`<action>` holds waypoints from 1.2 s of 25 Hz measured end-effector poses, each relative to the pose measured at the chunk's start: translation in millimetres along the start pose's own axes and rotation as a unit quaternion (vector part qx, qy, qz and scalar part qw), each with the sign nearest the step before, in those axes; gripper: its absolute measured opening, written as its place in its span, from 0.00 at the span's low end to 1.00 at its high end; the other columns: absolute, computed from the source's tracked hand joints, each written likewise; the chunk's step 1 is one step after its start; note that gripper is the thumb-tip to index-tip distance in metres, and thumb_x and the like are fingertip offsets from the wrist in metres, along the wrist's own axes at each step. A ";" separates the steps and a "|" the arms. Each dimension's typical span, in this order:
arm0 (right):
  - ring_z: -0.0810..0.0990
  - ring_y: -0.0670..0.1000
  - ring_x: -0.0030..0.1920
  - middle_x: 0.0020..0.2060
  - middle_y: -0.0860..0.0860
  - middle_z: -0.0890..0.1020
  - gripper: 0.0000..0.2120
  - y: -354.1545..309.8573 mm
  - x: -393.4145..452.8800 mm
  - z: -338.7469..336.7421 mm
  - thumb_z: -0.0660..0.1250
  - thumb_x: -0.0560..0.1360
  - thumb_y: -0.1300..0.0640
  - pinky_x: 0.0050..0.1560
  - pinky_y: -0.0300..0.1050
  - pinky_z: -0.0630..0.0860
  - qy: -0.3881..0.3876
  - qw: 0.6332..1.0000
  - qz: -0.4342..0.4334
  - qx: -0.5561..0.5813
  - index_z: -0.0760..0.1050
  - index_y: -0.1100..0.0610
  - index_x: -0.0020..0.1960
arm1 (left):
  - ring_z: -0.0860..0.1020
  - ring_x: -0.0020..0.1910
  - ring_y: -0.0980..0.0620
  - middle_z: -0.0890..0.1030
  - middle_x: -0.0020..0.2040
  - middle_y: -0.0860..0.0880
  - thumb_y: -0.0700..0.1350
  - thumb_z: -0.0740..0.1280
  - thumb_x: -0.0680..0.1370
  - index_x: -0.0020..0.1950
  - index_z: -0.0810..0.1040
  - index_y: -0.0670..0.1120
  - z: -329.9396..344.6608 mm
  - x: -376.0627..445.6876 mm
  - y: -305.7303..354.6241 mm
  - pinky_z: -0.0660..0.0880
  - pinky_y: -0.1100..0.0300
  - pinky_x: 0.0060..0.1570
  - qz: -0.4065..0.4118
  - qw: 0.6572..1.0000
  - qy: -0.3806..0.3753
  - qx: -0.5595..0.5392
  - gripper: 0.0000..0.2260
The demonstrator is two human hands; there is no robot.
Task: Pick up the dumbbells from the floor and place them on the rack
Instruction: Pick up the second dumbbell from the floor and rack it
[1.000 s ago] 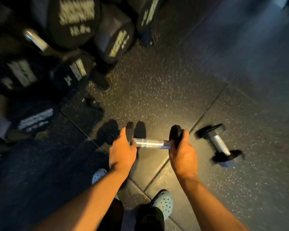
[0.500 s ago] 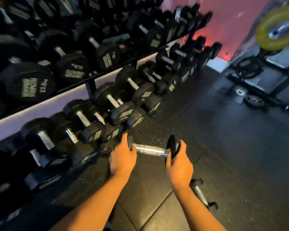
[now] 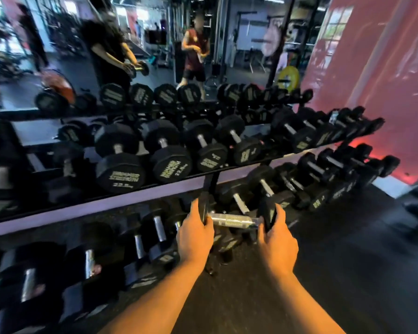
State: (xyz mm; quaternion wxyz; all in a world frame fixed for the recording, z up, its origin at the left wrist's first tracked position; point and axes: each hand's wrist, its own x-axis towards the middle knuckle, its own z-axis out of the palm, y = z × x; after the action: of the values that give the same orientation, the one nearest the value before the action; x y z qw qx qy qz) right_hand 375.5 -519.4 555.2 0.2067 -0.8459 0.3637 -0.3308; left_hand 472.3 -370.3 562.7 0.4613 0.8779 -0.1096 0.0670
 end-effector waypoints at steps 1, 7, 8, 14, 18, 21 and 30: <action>0.84 0.62 0.40 0.43 0.54 0.85 0.24 -24.1 0.0 11.4 0.63 0.79 0.45 0.35 0.48 0.70 -0.008 1.000 -0.013 0.002 0.60 0.45 0.72 | 0.83 0.50 0.40 0.86 0.50 0.45 0.47 0.68 0.79 0.73 0.70 0.56 -20.0 11.9 -11.1 0.75 0.52 0.41 0.000 1.000 0.018 -0.006 0.22; 0.84 0.64 0.42 0.45 0.58 0.86 0.26 -192.4 -21.1 102.0 0.62 0.79 0.46 0.38 0.54 0.77 -0.042 0.987 -0.131 0.078 0.62 0.52 0.74 | 0.84 0.44 0.41 0.83 0.42 0.49 0.47 0.67 0.80 0.74 0.69 0.54 -157.1 91.3 -100.3 0.74 0.52 0.40 -0.047 0.990 0.132 0.000 0.22; 0.84 0.64 0.41 0.44 0.59 0.86 0.26 -221.6 -27.6 117.0 0.62 0.79 0.45 0.37 0.53 0.77 -0.043 0.984 -0.150 0.090 0.63 0.52 0.74 | 0.84 0.43 0.42 0.84 0.42 0.50 0.47 0.67 0.80 0.74 0.68 0.55 -180.0 102.7 -116.6 0.74 0.53 0.39 -0.059 0.987 0.151 0.009 0.22; 0.86 0.59 0.42 0.46 0.55 0.86 0.27 -374.9 -57.4 206.6 0.64 0.79 0.47 0.38 0.50 0.79 -0.077 0.950 -0.264 0.146 0.62 0.51 0.74 | 0.84 0.43 0.42 0.85 0.44 0.49 0.47 0.69 0.79 0.73 0.68 0.55 -301.1 159.1 -201.6 0.69 0.56 0.38 -0.119 0.952 0.279 0.047 0.23; 0.86 0.60 0.41 0.47 0.57 0.86 0.27 -464.9 -72.9 270.4 0.65 0.79 0.46 0.37 0.51 0.80 -0.108 0.921 -0.326 0.184 0.64 0.54 0.75 | 0.83 0.43 0.43 0.86 0.46 0.48 0.51 0.67 0.78 0.69 0.67 0.59 -362.1 195.5 -255.2 0.68 0.55 0.38 -0.175 0.915 0.357 0.061 0.20; 0.85 0.62 0.47 0.54 0.58 0.85 0.27 -539.2 -86.6 318.0 0.64 0.79 0.46 0.43 0.56 0.81 -0.152 0.891 -0.365 0.223 0.65 0.54 0.75 | 0.80 0.38 0.46 0.85 0.46 0.50 0.50 0.69 0.77 0.67 0.67 0.62 -408.2 221.2 -291.4 0.68 0.56 0.37 -0.206 0.885 0.414 0.062 0.21; 0.85 0.63 0.39 0.47 0.61 0.86 0.27 -720.9 -166.8 428.8 0.69 0.77 0.50 0.34 0.53 0.78 -0.206 0.796 -0.490 0.291 0.68 0.57 0.72 | 0.82 0.44 0.40 0.85 0.47 0.47 0.48 0.68 0.77 0.70 0.70 0.58 -532.5 260.9 -388.8 0.71 0.52 0.42 -0.286 0.789 0.538 0.074 0.22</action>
State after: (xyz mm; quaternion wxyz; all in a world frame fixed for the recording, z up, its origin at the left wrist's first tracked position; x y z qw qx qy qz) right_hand 938.8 121.4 614.2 0.3229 -0.8592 -0.2640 -0.2963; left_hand 814.6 248.8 611.7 0.3774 0.7225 0.4176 0.4015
